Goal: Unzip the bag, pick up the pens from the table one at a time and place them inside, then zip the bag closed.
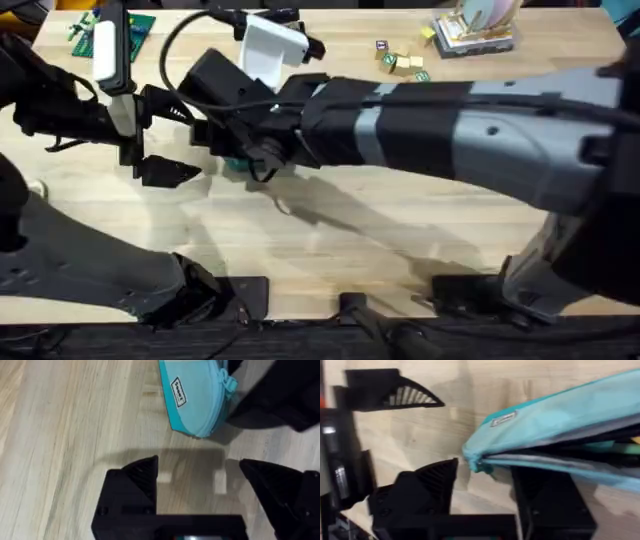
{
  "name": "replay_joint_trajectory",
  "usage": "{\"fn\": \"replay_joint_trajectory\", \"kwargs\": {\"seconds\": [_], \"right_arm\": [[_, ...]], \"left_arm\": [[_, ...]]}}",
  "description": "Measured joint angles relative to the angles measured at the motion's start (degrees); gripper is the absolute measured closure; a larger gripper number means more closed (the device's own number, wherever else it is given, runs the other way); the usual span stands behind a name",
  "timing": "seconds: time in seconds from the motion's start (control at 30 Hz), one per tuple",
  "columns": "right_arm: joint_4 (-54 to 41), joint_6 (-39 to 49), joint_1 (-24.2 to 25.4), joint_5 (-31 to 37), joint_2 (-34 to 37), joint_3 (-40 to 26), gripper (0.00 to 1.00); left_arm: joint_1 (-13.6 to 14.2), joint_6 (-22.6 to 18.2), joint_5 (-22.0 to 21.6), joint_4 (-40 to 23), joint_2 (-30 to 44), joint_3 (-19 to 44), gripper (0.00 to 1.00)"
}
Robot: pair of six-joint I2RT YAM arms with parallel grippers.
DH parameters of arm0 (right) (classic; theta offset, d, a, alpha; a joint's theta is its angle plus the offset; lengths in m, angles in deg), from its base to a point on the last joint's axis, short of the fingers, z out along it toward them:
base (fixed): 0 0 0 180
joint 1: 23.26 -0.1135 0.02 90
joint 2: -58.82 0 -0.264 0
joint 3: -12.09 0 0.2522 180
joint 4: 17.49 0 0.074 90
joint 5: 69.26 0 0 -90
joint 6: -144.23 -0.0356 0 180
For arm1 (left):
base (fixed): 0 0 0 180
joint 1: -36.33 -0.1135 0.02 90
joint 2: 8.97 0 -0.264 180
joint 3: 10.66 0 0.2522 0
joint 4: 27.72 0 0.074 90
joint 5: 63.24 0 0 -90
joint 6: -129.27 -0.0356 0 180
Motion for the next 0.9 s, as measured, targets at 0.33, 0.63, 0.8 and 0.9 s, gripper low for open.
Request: {"fn": "replay_joint_trajectory", "kwargs": {"seconds": [0.33,0.63,0.8,0.9], "right_arm": [[0.01,-1.74,0.00,0.82,1.42,0.00,0.740],[0.23,-1.85,-0.02,0.81,1.41,0.00,0.967],[0.21,-0.15,-0.02,0.82,1.41,0.00,0.968],[0.19,0.71,-0.02,0.82,1.26,0.00,0.968]], "left_arm": [[0.01,-0.02,1.89,0.00,0.00,0.00,0.006],[0.01,-0.02,2.82,0.00,0.00,0.00,0.007],[0.01,-0.02,2.93,0.00,0.00,0.00,0.008],[0.01,-0.02,2.93,0.00,0.00,0.00,0.008]]}}
